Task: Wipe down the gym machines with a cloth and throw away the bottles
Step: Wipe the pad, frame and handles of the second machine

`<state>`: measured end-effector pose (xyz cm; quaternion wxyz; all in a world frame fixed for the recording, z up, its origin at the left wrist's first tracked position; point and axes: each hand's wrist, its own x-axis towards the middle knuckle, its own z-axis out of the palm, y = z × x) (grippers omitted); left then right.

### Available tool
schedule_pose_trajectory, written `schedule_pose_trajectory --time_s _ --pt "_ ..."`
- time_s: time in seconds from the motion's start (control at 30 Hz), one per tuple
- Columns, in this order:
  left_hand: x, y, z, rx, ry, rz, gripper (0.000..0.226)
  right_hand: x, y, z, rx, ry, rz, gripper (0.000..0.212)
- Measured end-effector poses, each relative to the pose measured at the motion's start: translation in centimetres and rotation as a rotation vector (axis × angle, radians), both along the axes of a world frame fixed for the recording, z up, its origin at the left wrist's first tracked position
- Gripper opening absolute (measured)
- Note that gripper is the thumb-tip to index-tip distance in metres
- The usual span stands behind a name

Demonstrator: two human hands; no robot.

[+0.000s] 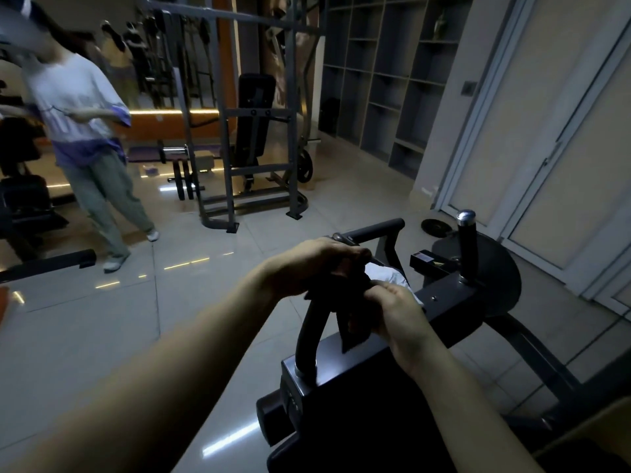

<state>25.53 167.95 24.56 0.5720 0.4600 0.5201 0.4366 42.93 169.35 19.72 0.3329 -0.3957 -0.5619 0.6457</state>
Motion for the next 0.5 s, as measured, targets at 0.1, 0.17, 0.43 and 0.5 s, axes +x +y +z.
schedule_pose_trajectory --time_s 0.1,0.17,0.43,0.5 --pt "1.5 -0.5 -0.6 -0.002 -0.232 0.199 0.013 0.3 0.6 -0.5 0.065 -0.032 -0.028 0.022" --pt "3.0 -0.8 -1.8 0.138 -0.184 0.436 0.014 0.4 1.1 -1.5 0.073 -0.066 -0.077 0.022" --pt "3.0 -2.5 -6.6 0.402 0.818 0.499 0.044 0.4 2.8 -6.3 0.130 -0.260 -0.027 0.020" --pt "2.4 -1.8 -5.9 0.378 0.840 0.436 0.046 0.0 3.0 -7.3 0.255 -0.349 0.049 0.019"
